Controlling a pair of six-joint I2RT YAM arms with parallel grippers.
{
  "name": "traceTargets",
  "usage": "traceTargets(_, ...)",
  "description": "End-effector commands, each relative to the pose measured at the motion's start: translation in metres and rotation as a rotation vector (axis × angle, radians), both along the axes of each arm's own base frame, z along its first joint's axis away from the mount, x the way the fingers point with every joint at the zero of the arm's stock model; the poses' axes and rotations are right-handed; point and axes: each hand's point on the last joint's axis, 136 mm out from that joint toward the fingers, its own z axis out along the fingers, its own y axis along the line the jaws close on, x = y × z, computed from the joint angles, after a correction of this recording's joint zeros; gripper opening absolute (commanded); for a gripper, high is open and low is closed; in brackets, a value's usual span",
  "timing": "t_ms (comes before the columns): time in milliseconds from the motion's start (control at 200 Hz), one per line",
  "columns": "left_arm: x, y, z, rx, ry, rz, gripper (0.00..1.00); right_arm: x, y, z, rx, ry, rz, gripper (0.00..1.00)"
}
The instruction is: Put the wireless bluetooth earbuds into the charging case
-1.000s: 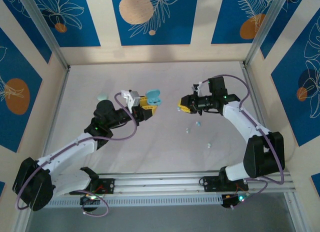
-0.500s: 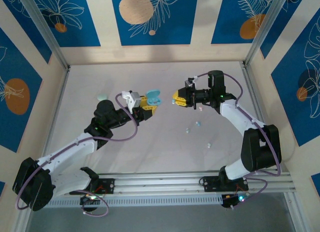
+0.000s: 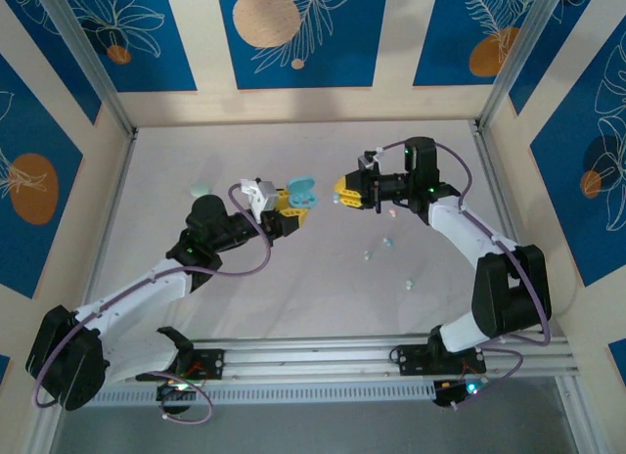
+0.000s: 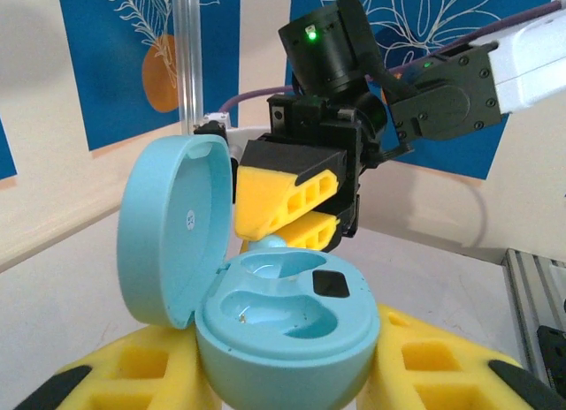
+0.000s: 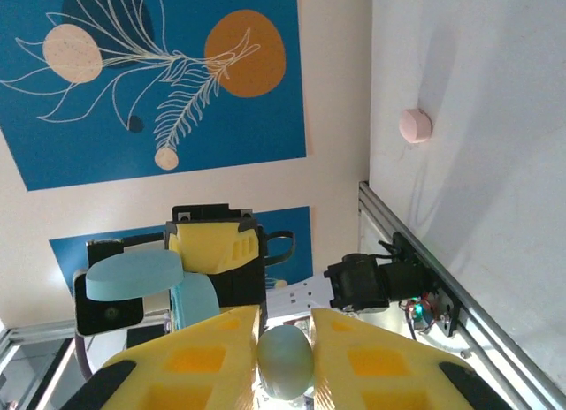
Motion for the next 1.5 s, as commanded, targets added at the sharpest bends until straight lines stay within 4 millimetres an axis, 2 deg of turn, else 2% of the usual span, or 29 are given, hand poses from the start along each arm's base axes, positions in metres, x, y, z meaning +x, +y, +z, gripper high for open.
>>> traceTargets(0, -0.008, -0.008, 0.014, -0.015, -0.058, -0.059, 0.35, -0.012, 0.000, 0.044, -0.016, -0.217, -0.006, 0.21)
traceTargets(190, -0.007, -0.012, 0.017, -0.025, -0.065, -0.077, 0.35, -0.029, 0.007, 0.070, -0.025, -0.391, 0.006, 0.21)
traceTargets(350, -0.009, -0.015, 0.019, -0.042, -0.066, -0.099, 0.35, -0.040, 0.021, 0.076, -0.048, -0.469, 0.047, 0.21)
traceTargets(540, -0.011, -0.016, 0.023, -0.060, -0.063, -0.122, 0.36, -0.043, 0.033, 0.072, -0.081, -0.488, 0.075, 0.21)
traceTargets(890, -0.014, -0.016, 0.029, -0.085, -0.062, -0.131, 0.36, -0.044, 0.039, 0.059, -0.125, -0.479, 0.097, 0.21)
traceTargets(1496, -0.012, -0.016, 0.032, -0.091, -0.065, -0.126, 0.36, -0.048, 0.045, 0.060, -0.131, -0.480, 0.109, 0.21)
